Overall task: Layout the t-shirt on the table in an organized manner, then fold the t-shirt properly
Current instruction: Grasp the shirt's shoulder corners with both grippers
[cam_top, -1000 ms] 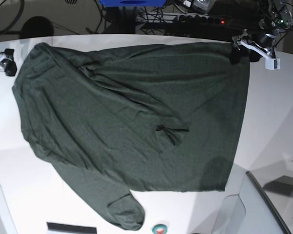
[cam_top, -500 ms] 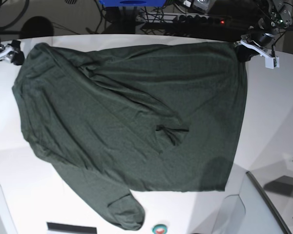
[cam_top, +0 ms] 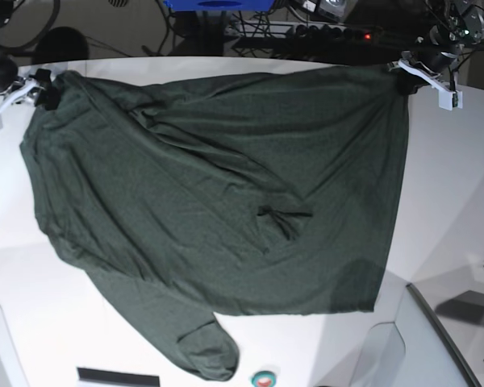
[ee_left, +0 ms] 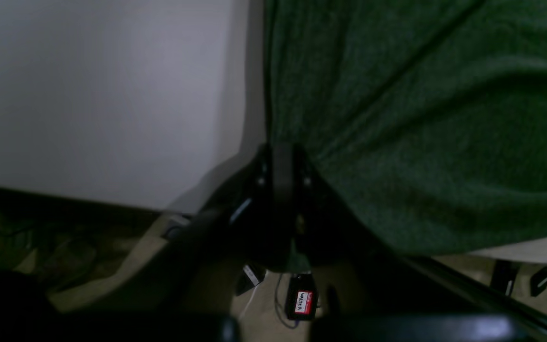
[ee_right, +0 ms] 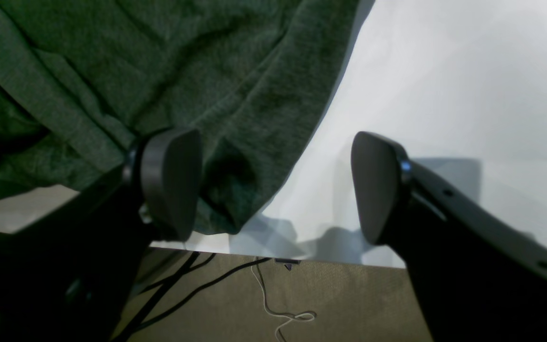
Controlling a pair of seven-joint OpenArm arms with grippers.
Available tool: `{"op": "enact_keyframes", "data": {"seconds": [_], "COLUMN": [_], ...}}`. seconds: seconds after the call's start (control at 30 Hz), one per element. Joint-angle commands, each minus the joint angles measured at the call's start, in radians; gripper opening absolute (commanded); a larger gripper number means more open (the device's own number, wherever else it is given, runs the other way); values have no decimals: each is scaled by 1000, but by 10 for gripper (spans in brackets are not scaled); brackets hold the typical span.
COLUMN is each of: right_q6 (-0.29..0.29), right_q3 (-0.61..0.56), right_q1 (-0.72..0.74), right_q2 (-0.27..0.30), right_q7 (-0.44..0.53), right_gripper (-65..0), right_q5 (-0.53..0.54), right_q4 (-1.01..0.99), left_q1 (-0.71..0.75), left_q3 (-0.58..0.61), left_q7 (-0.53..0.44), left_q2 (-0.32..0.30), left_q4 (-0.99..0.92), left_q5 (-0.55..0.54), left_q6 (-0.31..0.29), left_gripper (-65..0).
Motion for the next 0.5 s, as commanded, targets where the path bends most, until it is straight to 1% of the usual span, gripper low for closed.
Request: {"op": "enact_keyframes", "data": {"seconds": [0.0,0.1,0.13,0.17,0.2,0.27,0.3,0.37,0.47], "right_q6": [4,4,4,4,4,4,4,4,4], "right_q3": [0,0,0,-2,-2,-2,-2,-2,-2], "right_q1": [-4,-9,-12,-20,-21,-23,-23,-21,-21], "right_q2": [10,8,8,8,8,8,8,8,8], "right_q7": [-12,-13,-15,-15,-17,-44,-61,-79,-79], "right_gripper": [-197,-203,-230,-276,-336,-444,-483,-530,-590], "right_q5": [-3,-3,-3,-3,-3,-3,-3,-3,-3], "right_q4": [6,6,6,6,8,8,8,14,14], "left_q1": [3,3,3,3,3,3,3,3,3], "left_q3": [-5,-5,-5,-5,-5,-5,-5,-5,-5], "left_q7": [-12,-12,-12,-12,-12,-12,-12,-12,-12], "left_q2": [-12,-12,-12,-12,-14,-14,-14,-14,-14], "left_q4": [17,17,17,17,17,17,17,17,17], "left_q5": [-14,-14,-14,-14,-14,-14,-14,-14,-14], "left_q6": [-6,-6,-6,-6,-6,-6,-6,-6,-6], "left_gripper": [-650,-650,-650,-650,-650,-650,-650,-650,-650]}}
